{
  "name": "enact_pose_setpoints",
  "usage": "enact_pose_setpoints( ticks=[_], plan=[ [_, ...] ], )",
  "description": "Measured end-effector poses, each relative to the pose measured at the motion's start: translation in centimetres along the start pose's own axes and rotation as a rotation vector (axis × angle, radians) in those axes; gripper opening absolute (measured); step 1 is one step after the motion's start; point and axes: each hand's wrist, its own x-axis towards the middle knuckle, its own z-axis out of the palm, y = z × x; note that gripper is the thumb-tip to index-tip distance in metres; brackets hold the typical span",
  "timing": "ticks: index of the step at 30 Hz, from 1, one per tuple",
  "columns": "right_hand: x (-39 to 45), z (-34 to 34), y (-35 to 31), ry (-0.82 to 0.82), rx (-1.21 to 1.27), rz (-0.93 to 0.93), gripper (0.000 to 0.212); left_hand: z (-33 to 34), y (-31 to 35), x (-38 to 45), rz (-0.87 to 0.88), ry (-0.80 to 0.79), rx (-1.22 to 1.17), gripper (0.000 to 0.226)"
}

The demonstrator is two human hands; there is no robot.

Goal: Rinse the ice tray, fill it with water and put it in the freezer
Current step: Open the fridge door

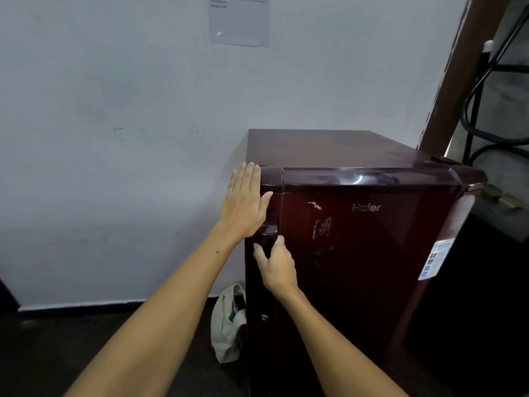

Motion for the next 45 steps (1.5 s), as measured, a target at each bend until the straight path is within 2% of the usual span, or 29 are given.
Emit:
enact_pose_setpoints(
  ticks=[13, 19, 25, 32, 37, 45],
  plan=[
    [-0.7, -0.4, 0.1, -0.023, -0.026, 0.003, 0.037, 0.7, 0.5, -0.3, -0.041, 0.038, 0.037, 0.069],
    [-4.7, -2.0, 1.2, -0.012, -0.014, -0.048, 0.043, -0.8, 2.7, -3.8, -0.035, 0.099, 0.082, 0.065],
    [-10.3, -4.8, 2.9, 0.047, 0.027, -0.121, 0.027, -3.7, 7.5, -8.1, -0.077, 0.147, 0.109, 0.062],
    [-17.3, -7.5, 5.8, 0.200, 0.322, -0.114, 0.018, -7.4, 14.3, -13.2, -0.101, 0.204, 0.096, 0.058],
    [-21.4, -9.3, 7.7, 0.455, 0.369, -0.180, 0.052, -9.6, 18.6, -17.1, -0.099, 0.283, -0.128, 0.055],
    [-25.9, -13.9, 10.8, 0.721, 0.351, -0.205, 0.058, -9.7, 23.6, -22.9, -0.240, 0.351, -0.457, 0.057]
  ],
)
